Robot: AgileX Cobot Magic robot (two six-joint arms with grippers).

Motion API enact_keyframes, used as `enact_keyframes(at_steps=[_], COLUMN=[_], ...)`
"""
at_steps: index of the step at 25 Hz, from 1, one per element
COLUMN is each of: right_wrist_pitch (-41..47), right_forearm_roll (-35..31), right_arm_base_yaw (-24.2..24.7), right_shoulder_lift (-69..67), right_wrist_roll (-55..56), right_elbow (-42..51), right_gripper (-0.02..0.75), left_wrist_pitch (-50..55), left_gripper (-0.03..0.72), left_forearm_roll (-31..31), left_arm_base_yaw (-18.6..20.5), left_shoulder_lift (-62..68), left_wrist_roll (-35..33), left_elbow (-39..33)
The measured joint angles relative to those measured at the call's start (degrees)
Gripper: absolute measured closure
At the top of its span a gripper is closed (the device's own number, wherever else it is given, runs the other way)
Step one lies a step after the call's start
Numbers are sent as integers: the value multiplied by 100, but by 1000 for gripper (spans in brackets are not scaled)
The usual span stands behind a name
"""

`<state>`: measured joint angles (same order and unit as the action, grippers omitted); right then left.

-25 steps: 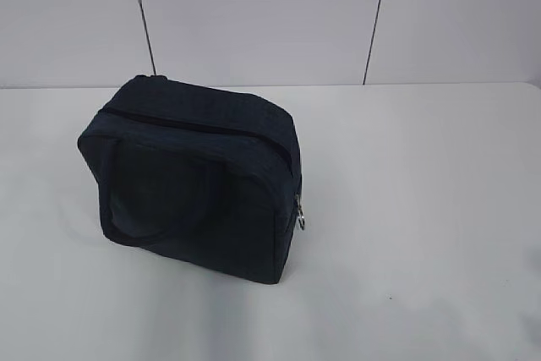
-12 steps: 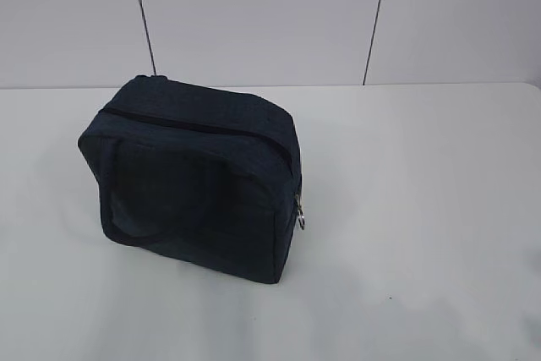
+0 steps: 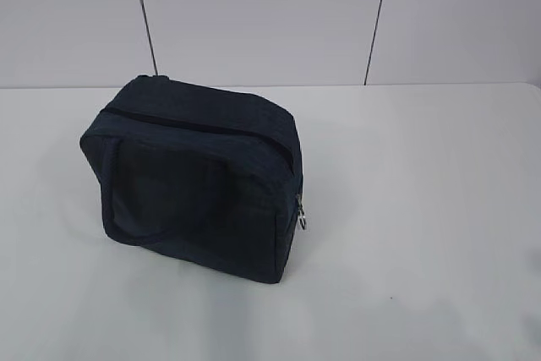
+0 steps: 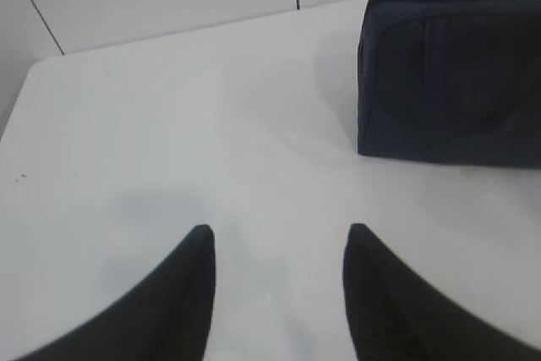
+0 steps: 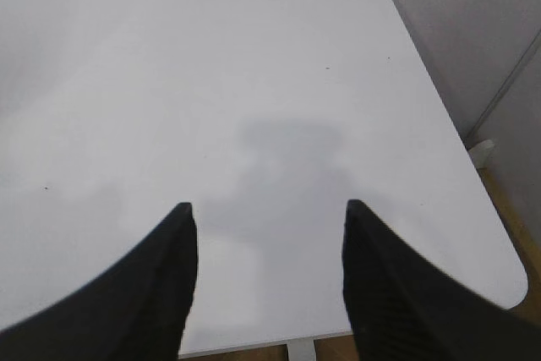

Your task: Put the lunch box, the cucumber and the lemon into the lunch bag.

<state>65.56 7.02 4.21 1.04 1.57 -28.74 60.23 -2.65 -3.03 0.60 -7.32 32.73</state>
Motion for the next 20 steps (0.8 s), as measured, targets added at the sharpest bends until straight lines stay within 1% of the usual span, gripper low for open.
enact_keyframes(at_steps=[5,9,14,20], right_wrist_pitch=[0,0,0,0], right_forearm_roll=[21,24,24,24], right_arm_base_yaw=[0,0,0,0], right_shoulder_lift=[0,0,0,0], right_wrist_roll=[0,0,0,0], right_elbow=[0,0,0,0], right_gripper=[316,316,316,316], left_wrist_pitch=[275,312,312,312], left_gripper=[326,326,326,326], left_forearm_roll=[-9,68,325,345], left_arm_base_yaw=[0,0,0,0], left_shoulder_lift=[0,0,0,0], left_wrist_roll=[14,129,459,501], left_elbow=[-242,-254,-278,-278])
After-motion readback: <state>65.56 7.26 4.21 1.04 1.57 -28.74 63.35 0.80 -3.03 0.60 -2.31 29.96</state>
